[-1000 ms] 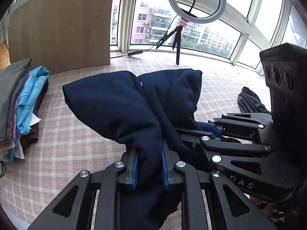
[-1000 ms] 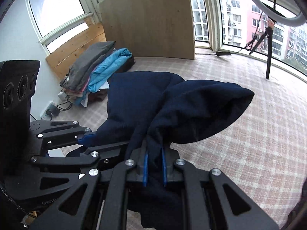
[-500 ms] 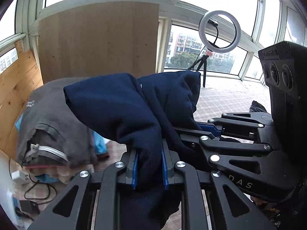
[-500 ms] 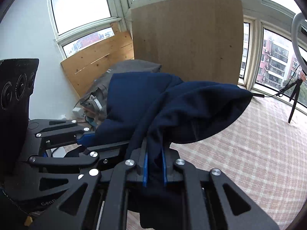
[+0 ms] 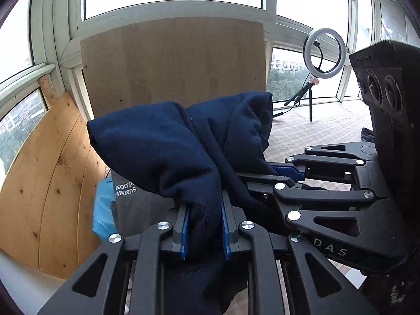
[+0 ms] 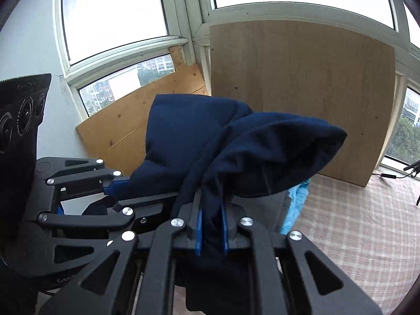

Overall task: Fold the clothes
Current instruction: 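Carry the lifted shirt with both grippers to the clothes pile by the board, then lower the shirt onto the clothes pile and open both grippers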

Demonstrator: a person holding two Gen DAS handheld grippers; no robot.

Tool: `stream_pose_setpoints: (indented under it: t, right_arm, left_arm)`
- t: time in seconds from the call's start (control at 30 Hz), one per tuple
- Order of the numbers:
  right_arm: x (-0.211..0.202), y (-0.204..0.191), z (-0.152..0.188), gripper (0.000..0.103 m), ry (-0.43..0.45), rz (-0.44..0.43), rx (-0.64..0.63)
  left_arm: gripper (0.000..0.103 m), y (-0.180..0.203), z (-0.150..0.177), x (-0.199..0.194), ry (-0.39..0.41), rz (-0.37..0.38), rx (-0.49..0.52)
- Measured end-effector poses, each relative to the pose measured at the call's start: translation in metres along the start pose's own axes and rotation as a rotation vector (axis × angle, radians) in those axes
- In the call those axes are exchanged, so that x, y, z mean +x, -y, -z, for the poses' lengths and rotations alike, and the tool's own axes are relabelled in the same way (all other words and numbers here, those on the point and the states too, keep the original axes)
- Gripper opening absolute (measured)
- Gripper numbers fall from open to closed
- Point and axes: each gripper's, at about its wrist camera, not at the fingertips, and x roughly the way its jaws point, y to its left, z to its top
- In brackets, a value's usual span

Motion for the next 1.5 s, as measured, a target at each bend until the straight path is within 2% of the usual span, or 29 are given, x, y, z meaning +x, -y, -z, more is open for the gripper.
stream_pose_setpoints:
  t: [0.27,0.33,0.37,0.4,0.47,0.5,0.57,0.6,0.63,0.7,0.83,0.9,0.97,1.03,1.13,1.2,1.3,1.37,1.4,1.43,1.5]
  right_arm:
    - [0.062,-0.010,-0.014,0.012,-0.038,0.036,0.028]
    - [0.073,-0.007,-0.012,0.012,-0.048,0.029,0.034]
    - [0.076,-0.003,-0.011,0.012,-0.052,0.012,0.038]
    - [0.076,0.005,-0.007,0.011,-0.063,0.000,0.055]
    - [0.068,0.038,0.008,0.011,-0.095,0.011,0.136]
    - [0.061,0.059,0.018,0.012,-0.104,0.020,0.194]
    - [0.047,0.096,0.033,0.017,-0.105,-0.014,0.332]
    - [0.044,0.108,0.036,0.017,-0.115,-0.050,0.380]
    - [0.041,0.114,0.037,0.018,-0.128,-0.071,0.397]
    - [0.033,0.114,0.033,0.019,-0.118,-0.037,0.356]
    - [0.029,0.116,0.023,0.036,-0.060,-0.037,0.302]
    - [0.038,0.124,0.017,0.039,-0.035,-0.025,0.305]
    - [0.052,0.139,0.010,0.040,-0.018,-0.021,0.340]
    - [0.071,0.156,0.004,0.040,-0.019,-0.054,0.396]
    - [0.101,0.171,-0.002,0.040,-0.062,-0.089,0.448]
    - [0.121,0.181,-0.006,0.040,-0.095,-0.111,0.480]
    - [0.141,0.189,-0.005,0.040,-0.117,-0.169,0.518]
    - [0.147,0.191,-0.002,0.040,-0.118,-0.211,0.533]
    - [0.148,0.189,-0.002,0.040,-0.115,-0.223,0.523]
    - [0.147,0.186,-0.003,0.040,-0.111,-0.225,0.505]
    - [0.141,0.181,-0.004,0.029,-0.089,-0.222,0.469]
  left_arm:
    - [0.018,-0.052,0.006,0.043,-0.046,0.069,0.020]
    - [0.023,-0.062,0.016,0.055,-0.061,0.055,0.060]
    - [0.024,-0.072,0.025,0.063,-0.099,0.014,0.049]
    - [0.026,-0.084,0.034,0.071,-0.134,-0.028,0.014]
    - [0.034,-0.112,0.054,0.070,-0.150,-0.022,-0.087]
    - [0.043,-0.126,0.064,0.070,-0.158,-0.019,-0.138]
    - [0.046,-0.137,0.070,0.061,-0.135,0.030,-0.203]
    - [0.046,-0.136,0.070,0.058,-0.127,0.025,-0.199]
    - [0.046,-0.132,0.068,0.055,-0.130,0.003,-0.180]
    - [0.044,-0.124,0.064,0.045,-0.117,-0.022,-0.150]
    - [0.046,-0.115,0.047,0.022,-0.047,-0.026,-0.122]
    - [0.049,-0.118,0.033,0.018,-0.016,-0.037,-0.133]
    - [0.050,-0.126,0.019,0.025,-0.007,-0.045,-0.171]
    - [0.050,-0.139,0.004,0.042,-0.009,-0.055,-0.216]
    - [0.051,-0.151,-0.011,0.072,-0.043,-0.070,-0.245]
    - [0.051,-0.160,-0.017,0.094,-0.081,-0.067,-0.265]
    - [0.052,-0.176,-0.015,0.118,-0.118,-0.022,-0.311]
    - [0.043,-0.181,-0.012,0.126,-0.117,0.036,-0.335]
    - [0.022,-0.183,-0.010,0.128,-0.109,0.073,-0.346]
    - [0.007,-0.182,-0.010,0.126,-0.088,0.103,-0.348]
    - [0.003,-0.174,-0.008,0.115,-0.040,0.071,-0.308]
